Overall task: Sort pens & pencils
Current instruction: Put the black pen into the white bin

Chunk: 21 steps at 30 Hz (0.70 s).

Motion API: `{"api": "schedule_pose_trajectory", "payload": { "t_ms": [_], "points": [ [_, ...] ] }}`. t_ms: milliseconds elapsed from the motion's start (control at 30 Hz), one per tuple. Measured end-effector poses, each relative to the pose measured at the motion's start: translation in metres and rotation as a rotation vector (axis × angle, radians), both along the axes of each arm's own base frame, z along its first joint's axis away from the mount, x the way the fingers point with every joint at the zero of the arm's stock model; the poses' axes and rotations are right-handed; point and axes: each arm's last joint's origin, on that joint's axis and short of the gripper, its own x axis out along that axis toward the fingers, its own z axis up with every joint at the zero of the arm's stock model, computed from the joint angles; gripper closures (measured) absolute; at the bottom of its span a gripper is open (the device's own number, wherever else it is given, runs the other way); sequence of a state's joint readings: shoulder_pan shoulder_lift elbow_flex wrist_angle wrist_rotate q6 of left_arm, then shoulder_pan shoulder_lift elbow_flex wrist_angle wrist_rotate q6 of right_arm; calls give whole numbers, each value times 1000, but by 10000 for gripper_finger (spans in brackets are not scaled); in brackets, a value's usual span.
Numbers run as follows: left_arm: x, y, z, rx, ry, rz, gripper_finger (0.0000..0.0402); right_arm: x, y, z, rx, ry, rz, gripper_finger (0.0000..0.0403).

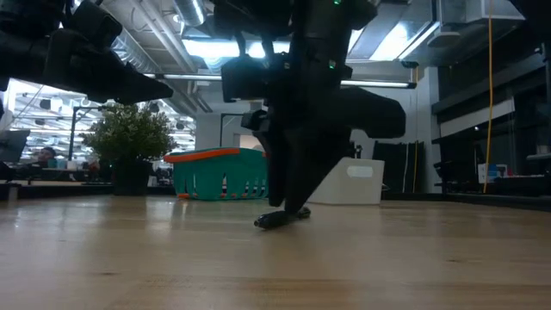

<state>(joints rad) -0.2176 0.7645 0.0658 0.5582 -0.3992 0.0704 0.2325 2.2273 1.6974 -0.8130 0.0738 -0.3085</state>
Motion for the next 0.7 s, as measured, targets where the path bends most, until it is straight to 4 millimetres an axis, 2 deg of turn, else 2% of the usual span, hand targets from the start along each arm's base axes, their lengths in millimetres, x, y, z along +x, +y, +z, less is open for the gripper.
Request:
{"api": "schedule_pose_trajectory", "payload": {
  "t_ms": [467, 600, 700],
  "points": [
    [0, 0, 0, 1, 5, 0, 292, -4, 0, -8, 44, 78, 16, 256],
    [0, 0, -1, 1, 5, 0, 292, -5, 0, -8, 57, 83, -29, 279],
    [0, 0, 0, 1, 5, 0, 292, -5, 0, -8, 67, 85, -68, 314]
  ]
}}
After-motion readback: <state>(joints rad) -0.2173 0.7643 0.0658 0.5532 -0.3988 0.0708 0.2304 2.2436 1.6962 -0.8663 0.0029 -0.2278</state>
